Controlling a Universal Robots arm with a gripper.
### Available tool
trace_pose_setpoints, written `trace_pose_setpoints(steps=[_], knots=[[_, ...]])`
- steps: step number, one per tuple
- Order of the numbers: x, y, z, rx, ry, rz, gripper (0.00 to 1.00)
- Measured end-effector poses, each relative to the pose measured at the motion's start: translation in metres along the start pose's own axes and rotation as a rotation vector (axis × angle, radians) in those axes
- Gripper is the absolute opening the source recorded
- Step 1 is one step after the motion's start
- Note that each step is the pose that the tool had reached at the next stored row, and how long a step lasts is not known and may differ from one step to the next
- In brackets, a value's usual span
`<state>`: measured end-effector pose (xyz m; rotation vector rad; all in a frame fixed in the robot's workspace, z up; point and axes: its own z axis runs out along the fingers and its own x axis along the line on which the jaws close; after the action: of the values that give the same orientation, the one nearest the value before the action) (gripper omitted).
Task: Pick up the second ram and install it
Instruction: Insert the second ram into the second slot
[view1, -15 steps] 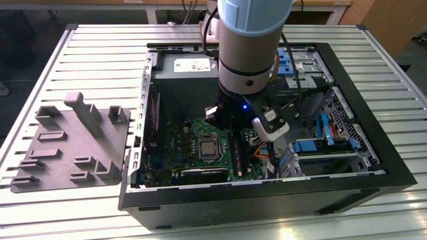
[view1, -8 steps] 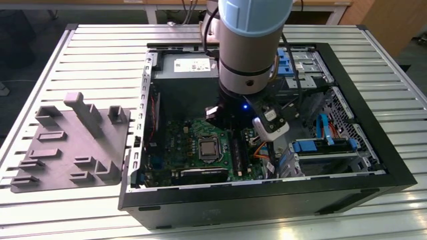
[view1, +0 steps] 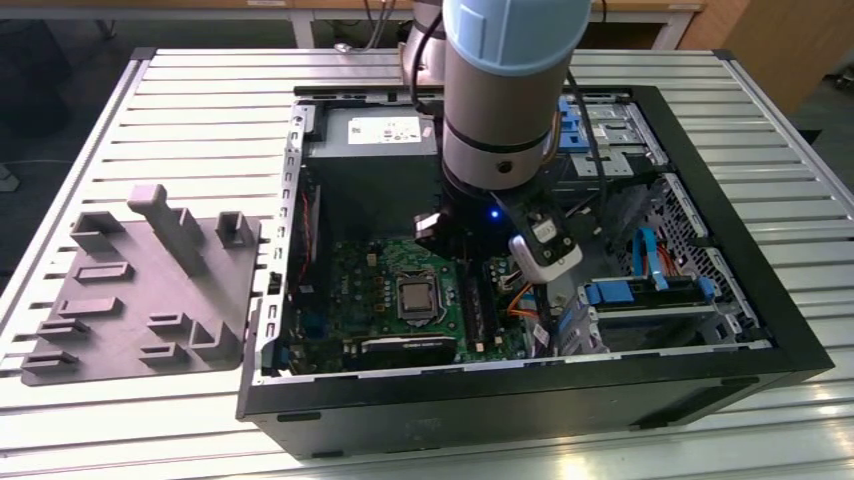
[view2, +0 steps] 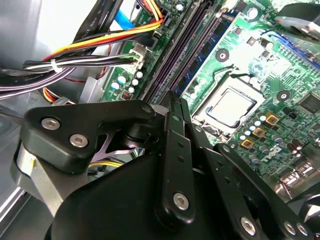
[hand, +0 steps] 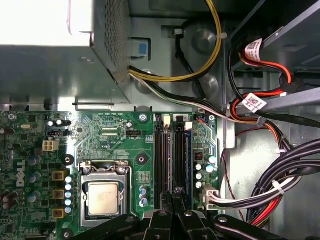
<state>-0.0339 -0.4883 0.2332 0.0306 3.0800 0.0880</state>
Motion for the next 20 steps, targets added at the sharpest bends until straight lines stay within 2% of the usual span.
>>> trace_pose_setpoints(steps=[20], knots=[[0.0015, 0.0004, 0.0058, -0.0011, 0.0, 0.0, 0.12]])
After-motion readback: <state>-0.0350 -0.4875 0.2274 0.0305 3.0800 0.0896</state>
